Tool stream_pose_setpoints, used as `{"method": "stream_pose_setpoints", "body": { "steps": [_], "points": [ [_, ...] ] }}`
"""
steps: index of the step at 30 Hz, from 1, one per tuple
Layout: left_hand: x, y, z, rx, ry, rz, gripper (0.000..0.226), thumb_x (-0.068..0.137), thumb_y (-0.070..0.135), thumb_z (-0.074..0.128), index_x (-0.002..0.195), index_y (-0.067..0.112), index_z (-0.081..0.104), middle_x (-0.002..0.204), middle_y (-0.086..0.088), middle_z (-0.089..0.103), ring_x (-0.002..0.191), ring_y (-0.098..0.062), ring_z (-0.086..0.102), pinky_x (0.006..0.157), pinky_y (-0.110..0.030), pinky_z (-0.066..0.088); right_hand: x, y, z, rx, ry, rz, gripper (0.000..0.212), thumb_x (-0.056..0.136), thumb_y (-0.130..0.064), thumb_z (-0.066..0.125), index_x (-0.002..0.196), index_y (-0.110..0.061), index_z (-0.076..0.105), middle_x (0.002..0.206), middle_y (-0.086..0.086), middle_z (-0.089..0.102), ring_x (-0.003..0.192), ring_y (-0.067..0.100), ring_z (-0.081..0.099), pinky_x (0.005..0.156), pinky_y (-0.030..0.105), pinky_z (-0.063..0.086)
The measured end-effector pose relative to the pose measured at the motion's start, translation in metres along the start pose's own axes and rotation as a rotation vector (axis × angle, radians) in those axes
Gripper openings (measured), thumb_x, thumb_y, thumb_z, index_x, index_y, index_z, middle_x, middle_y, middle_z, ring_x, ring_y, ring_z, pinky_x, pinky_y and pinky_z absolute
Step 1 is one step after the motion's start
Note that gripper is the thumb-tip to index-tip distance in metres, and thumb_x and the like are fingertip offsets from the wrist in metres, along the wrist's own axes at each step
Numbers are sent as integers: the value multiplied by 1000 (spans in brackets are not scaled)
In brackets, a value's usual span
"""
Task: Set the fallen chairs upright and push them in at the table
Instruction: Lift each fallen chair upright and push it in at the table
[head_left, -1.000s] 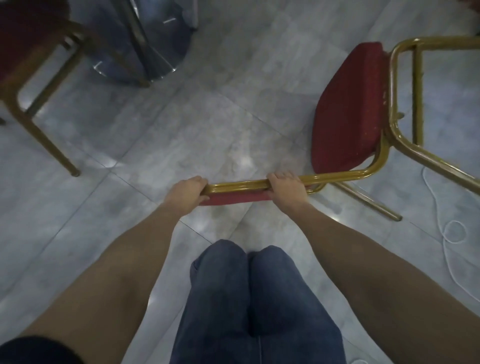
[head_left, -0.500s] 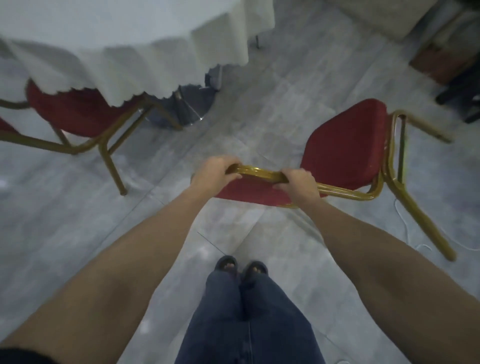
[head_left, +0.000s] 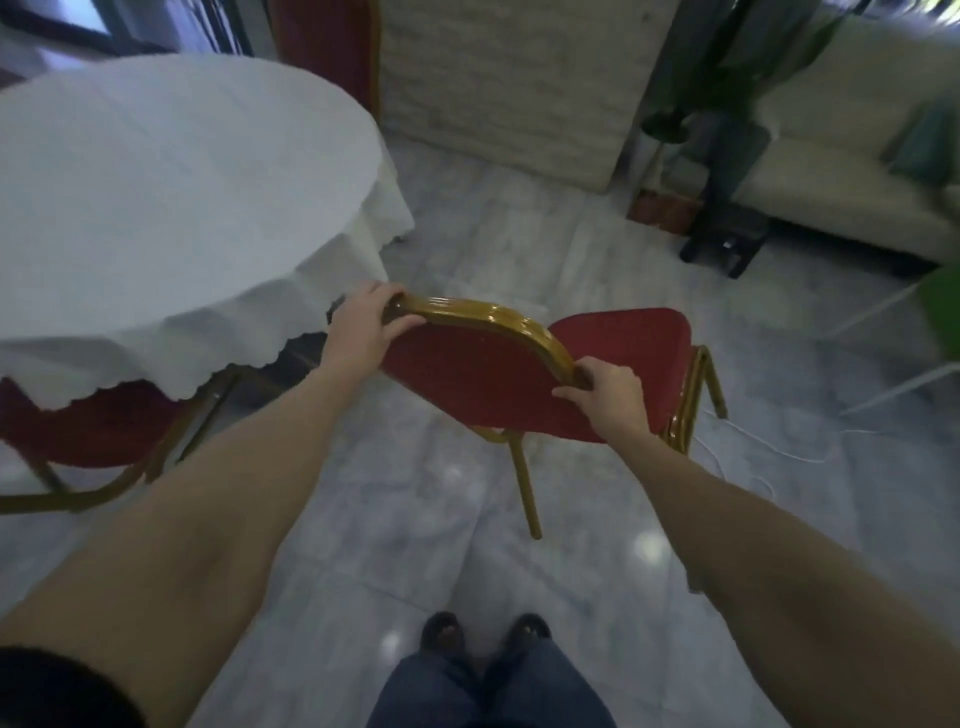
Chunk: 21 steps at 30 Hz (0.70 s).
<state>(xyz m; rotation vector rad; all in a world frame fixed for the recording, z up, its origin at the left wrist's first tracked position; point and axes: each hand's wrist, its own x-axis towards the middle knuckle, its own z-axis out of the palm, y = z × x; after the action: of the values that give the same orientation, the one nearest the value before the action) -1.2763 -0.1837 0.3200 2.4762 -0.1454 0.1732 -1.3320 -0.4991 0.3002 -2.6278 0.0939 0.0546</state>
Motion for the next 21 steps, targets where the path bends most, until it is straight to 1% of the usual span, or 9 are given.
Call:
{"method": "stream_pose_setpoints", "body": {
  "steps": [3, 7, 9, 12, 14, 16, 18, 19, 21],
  "points": [
    [22, 36, 4, 42, -56, 170, 50, 83, 41, 68, 120, 8, 60, 117, -12, 58, 109, -29, 55, 92, -35, 42, -23, 16, -4, 11, 59, 103, 24, 78, -41, 75, 84, -22, 61, 71, -5, 64, 69, 16, 63, 67, 36, 53],
    [32, 77, 23, 147, -112, 412, 53, 79, 44, 69, 116, 7, 62, 114, -14, 60, 108, -32, 54, 92, -36, 41, -56, 38, 6, 35, 85, 256, 18, 81, -34, 73, 85, -21, 61, 74, -4, 66, 70, 17, 64, 69, 38, 57],
    [26, 95, 37, 164, -133, 497, 51, 79, 44, 70, 113, 6, 62, 112, -14, 60, 106, -32, 54, 91, -35, 40, -71, 50, 14, 51, 96, 329, 15, 84, -30, 72, 88, -19, 61, 77, -2, 66, 72, 19, 65, 70, 36, 56],
    [16, 120, 55, 188, -168, 600, 50, 77, 43, 71, 111, 7, 63, 111, -13, 60, 106, -31, 53, 91, -34, 39, -87, 69, 22, 51, 93, 436, 15, 84, -29, 71, 89, -19, 62, 77, -1, 66, 72, 22, 65, 70, 36, 56],
    [8, 130, 65, 201, -199, 645, 49, 76, 42, 73, 110, 7, 64, 109, -12, 60, 104, -30, 53, 90, -33, 39, -97, 79, 28, 76, 95, 480, 14, 83, -29, 72, 88, -20, 63, 76, -1, 66, 72, 23, 65, 71, 37, 57],
    [-1, 136, 74, 202, -215, 686, 48, 75, 43, 72, 109, 9, 64, 108, -11, 59, 104, -29, 53, 90, -35, 41, -108, 86, 33, 101, 118, 501, 12, 82, -26, 71, 88, -18, 64, 75, -2, 65, 71, 22, 64, 67, 33, 54],
    [-9, 141, 81, 205, -225, 735, 47, 75, 44, 71, 107, 11, 64, 106, -9, 59, 103, -28, 52, 85, -35, 45, -121, 90, 38, 126, 152, 515, 10, 83, -22, 70, 89, -15, 65, 73, -2, 63, 67, 20, 60, 63, 29, 48],
    [-13, 142, 82, 217, -230, 767, 46, 75, 45, 71, 106, 11, 64, 105, -9, 59, 102, -26, 52, 80, -31, 44, -129, 91, 41, 150, 165, 522, 9, 84, -20, 69, 89, -14, 66, 72, -2, 62, 67, 20, 60, 62, 29, 47],
    [-18, 143, 85, 249, -255, 862, 46, 76, 50, 67, 102, 12, 64, 100, -7, 59, 93, -22, 53, 73, -23, 36, -146, 91, 50, 223, 192, 563, 4, 86, -17, 66, 89, -14, 66, 73, -1, 63, 71, 22, 63, 62, 30, 48]
  ]
}}
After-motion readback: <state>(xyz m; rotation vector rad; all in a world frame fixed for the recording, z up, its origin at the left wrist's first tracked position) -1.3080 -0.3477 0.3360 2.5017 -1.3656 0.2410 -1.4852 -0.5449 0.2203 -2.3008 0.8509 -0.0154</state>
